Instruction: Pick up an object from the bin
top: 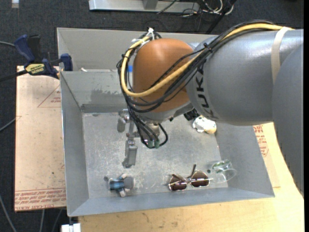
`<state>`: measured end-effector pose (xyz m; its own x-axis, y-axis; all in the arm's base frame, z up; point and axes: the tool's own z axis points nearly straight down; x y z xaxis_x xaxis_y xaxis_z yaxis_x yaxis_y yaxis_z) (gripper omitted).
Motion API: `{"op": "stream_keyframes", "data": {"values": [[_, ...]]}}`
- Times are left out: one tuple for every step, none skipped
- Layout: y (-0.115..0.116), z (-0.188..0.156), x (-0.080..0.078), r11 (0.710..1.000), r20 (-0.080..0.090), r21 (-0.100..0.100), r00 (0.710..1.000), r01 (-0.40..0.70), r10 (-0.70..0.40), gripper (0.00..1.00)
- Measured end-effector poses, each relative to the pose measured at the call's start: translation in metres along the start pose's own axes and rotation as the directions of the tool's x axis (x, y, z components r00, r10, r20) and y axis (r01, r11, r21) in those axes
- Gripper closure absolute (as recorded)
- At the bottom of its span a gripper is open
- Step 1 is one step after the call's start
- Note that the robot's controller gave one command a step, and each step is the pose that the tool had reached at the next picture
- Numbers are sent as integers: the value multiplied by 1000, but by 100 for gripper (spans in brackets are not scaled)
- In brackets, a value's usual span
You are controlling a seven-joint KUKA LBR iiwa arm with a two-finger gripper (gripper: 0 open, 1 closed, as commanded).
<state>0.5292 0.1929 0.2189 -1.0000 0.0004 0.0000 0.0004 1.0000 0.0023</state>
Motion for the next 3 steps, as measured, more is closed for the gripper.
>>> {"op": "stream_keyframes", "data": {"values": [[0,0,0,1000,0,0,1000,0,0,0],[13,-55,-13,999,-1,3,999,33,-33,0],[25,-40,-8,999,14,-3,999,41,-41,0]]}}
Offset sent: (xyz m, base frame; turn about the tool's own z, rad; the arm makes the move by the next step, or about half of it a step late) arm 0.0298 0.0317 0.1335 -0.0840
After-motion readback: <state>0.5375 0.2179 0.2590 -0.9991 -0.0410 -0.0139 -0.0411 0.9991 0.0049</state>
